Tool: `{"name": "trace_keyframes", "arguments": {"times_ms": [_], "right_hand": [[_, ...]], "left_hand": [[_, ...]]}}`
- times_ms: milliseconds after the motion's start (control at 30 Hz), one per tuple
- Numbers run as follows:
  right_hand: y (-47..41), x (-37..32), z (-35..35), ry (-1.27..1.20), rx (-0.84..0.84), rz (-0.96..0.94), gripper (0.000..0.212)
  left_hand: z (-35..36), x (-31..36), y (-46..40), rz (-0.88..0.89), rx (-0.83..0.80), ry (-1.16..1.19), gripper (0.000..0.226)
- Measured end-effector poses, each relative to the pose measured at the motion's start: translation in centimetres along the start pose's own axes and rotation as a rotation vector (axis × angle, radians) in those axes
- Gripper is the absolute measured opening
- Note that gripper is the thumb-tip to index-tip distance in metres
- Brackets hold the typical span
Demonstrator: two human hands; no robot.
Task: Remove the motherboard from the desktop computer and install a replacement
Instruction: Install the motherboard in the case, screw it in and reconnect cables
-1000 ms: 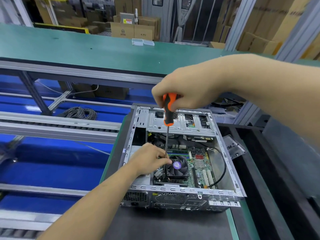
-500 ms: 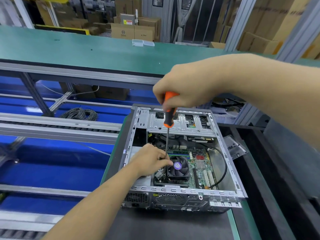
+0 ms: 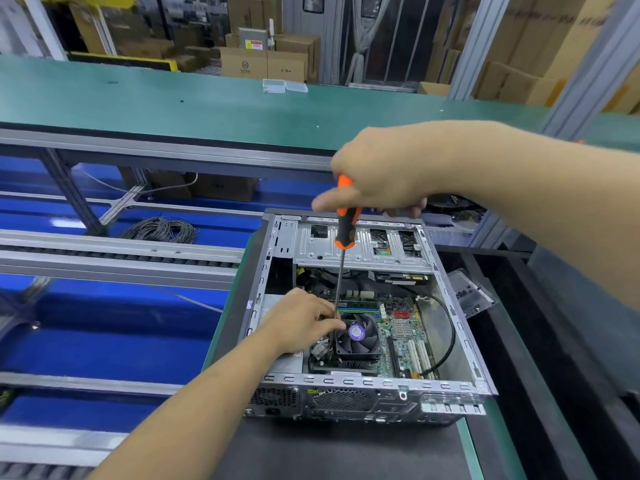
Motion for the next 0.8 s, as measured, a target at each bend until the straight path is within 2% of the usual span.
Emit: {"name": "trace_keyframes", "arguments": {"times_ms": [67, 133, 233, 333, 367, 400, 433, 467, 533, 567, 600, 667, 700, 767, 800], "right_hand": [[-0.2, 0.1, 0.2, 0.075, 0.076, -0.119, 0.044], [0.7, -0.1, -0.4, 0.008, 0.075, -0.286, 0.011], [2.2, 1.2, -0.2, -0.198, 0.092, -0.376, 0.045], [3.4, 2.0, 1.4, -0.802, 0.162, -0.398, 0.073], [3.4, 2.4, 2.5, -0.971, 0.208, -0.338, 0.087], [3.3, 2.6, 3.8, -1.019, 0.275, -0.212, 0.095], [3.1, 2.7, 5.2, -0.964, 0.316, -0.077, 0.093], [2.8, 2.6, 6.6, -0.838, 0.342, 0.021, 0.081], [2.3, 2.2, 9.2, -0.709, 0.419, 0.092, 0.031], [2.2, 2.1, 10.3, -0.787, 0.501, 0.105, 0.016], [2.2, 2.2, 11.0, -0.904, 0.572, 0.119, 0.013], [2.6, 3.2, 12.0, -0.999, 0.702, 0.174, 0.015], [3.0, 4.2, 12.5, -0.952, 0.772, 0.205, 0.017], [4.2, 7.2, 14.1, -0.816, 0.851, 0.340, 0.021], [5.1, 8.9, 15.4, -0.750, 0.840, 0.431, 0.026]], "left_hand": [[0.1, -0.1, 0.0, -0.029, -0.014, -0.001, 0.036], [0.1, -0.3, 0.0, -0.074, -0.022, -0.002, 0.036], [0.1, -0.1, 0.0, -0.100, -0.040, 0.025, 0.032], [0.0, 0.2, 0.2, -0.160, -0.021, 0.146, 0.022], [-0.2, 0.5, 0.2, -0.184, -0.001, 0.209, 0.019], [-0.3, 1.1, -0.1, -0.191, 0.019, 0.265, 0.019], [-0.5, 1.9, -0.5, -0.186, 0.037, 0.311, 0.020], [-0.7, 3.1, -1.1, -0.169, 0.054, 0.355, 0.020], [-0.9, 5.9, -2.8, -0.119, 0.084, 0.446, 0.021], [-1.0, 7.7, -3.7, -0.097, 0.096, 0.498, 0.021], [-0.9, 9.4, -4.6, -0.074, 0.111, 0.550, 0.022], [-0.1, 12.5, -6.2, 0.014, 0.147, 0.598, 0.022], [0.5, 13.8, -6.9, 0.061, 0.133, 0.586, 0.021], [2.3, 15.2, -8.3, 0.066, -0.047, 0.503, 0.013], [3.4, 15.0, -8.9, 0.040, -0.140, 0.404, 0.021]]}}
Point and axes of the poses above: each hand's wrist, its own y-axis away from the middle knuckle, its own z-axis out of the palm, x = y × z, the point moved 1 cm from there along -y, towards the middle knuckle, and after that the axes turned 3 degrees about x, right-handed, at the moved point
